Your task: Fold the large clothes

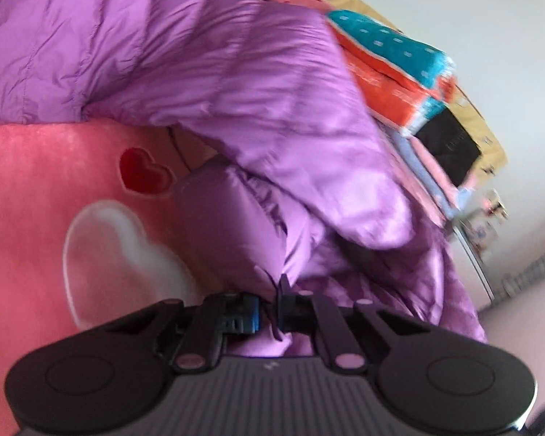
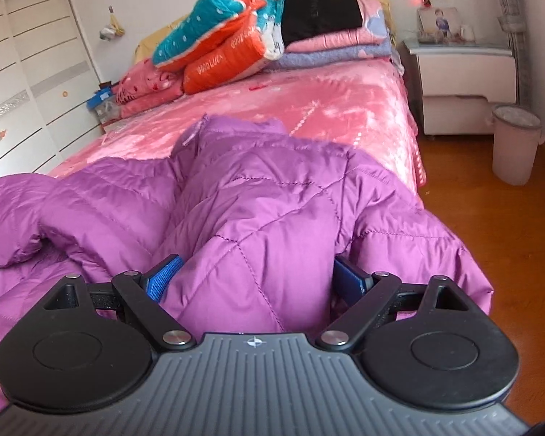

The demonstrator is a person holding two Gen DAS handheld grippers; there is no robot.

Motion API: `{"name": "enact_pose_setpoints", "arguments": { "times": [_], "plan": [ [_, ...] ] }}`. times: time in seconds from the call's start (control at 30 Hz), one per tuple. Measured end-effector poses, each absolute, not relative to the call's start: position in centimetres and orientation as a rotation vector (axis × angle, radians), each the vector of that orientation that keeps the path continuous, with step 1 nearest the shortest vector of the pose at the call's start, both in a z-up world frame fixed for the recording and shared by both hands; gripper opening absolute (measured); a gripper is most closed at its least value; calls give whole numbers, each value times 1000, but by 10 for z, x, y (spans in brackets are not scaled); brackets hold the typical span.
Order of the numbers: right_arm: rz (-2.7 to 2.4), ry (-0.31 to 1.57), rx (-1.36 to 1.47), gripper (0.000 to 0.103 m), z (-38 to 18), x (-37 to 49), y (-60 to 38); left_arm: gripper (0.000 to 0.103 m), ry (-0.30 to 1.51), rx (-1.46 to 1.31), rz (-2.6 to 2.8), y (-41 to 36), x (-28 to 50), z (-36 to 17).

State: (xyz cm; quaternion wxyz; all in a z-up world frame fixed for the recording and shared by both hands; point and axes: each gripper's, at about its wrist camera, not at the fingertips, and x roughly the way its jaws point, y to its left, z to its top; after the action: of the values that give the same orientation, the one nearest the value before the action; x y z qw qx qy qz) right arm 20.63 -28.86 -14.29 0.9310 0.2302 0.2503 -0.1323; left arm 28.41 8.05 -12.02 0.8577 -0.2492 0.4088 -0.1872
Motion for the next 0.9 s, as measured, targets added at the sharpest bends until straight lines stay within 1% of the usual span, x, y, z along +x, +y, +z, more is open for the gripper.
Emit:
{"name": "enact_pose_setpoints", "arguments": {
  "times": [0.23,0.43,0.63,0.73,0.9],
  "plan": [
    [-263,543,455,103,-146,219,-285,4,884,-441,-450,63,224,-111],
    [-238,544,462,103,-147,220,-290,4,849,-364,-452,49,182,-109],
    [-193,545,445,103,-147,215,-287,1,826,-370,-463,50,121,-90],
    [-171,543,434,103,-146,211,-283,0,829,-395,-465,57,101,-78],
    [-143,542,439,103,-142,203,-277,0,827,-330,-455,60,76,-71]
  ]
}}
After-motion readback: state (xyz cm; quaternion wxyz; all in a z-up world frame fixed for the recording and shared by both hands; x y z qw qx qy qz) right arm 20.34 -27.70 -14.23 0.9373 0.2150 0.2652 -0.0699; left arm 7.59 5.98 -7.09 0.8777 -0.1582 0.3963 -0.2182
